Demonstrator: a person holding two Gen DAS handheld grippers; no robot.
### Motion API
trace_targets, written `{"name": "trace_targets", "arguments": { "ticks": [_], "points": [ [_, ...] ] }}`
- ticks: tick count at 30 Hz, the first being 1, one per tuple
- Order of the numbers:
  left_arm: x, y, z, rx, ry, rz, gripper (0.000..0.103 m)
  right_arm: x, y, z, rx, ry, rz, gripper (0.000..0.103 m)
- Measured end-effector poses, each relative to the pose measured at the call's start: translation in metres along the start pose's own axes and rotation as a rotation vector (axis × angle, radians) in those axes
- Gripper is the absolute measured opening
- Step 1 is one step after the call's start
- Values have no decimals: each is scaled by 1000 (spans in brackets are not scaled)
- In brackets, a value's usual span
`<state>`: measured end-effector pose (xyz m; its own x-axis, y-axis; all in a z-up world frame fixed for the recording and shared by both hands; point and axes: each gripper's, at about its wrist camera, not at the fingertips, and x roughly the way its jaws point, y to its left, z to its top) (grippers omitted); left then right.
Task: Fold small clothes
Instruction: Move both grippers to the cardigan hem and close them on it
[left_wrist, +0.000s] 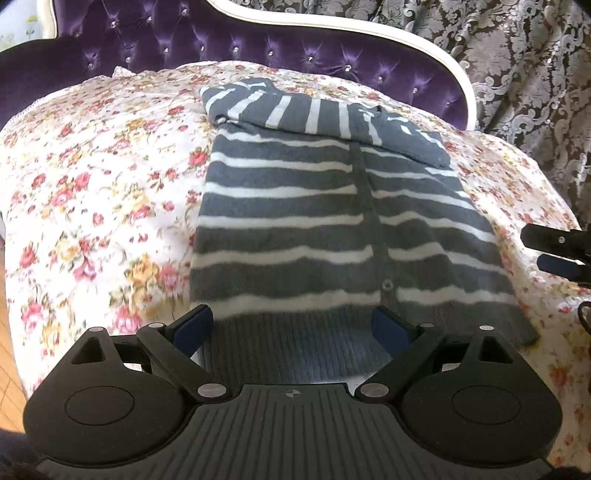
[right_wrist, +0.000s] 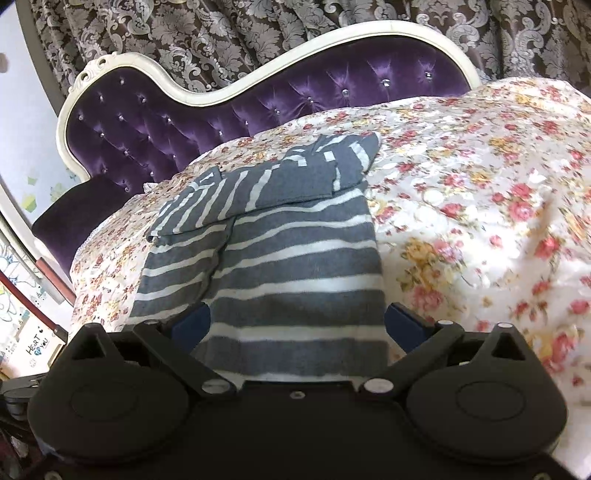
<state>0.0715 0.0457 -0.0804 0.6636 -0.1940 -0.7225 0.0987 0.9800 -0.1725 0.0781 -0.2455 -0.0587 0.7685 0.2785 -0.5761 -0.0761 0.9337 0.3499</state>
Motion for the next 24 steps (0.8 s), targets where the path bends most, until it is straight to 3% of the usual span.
{"name": "trace_targets", "arguments": {
  "ticks": [11, 24],
  "points": [
    [-8, -17, -16, 55, -8, 12, 93, -8, -13, -14, 46, 23, -5, 102],
    [-18, -6, -28, 31, -28, -14, 93, -13, -16, -18, 47, 27, -7, 102]
  ]
}}
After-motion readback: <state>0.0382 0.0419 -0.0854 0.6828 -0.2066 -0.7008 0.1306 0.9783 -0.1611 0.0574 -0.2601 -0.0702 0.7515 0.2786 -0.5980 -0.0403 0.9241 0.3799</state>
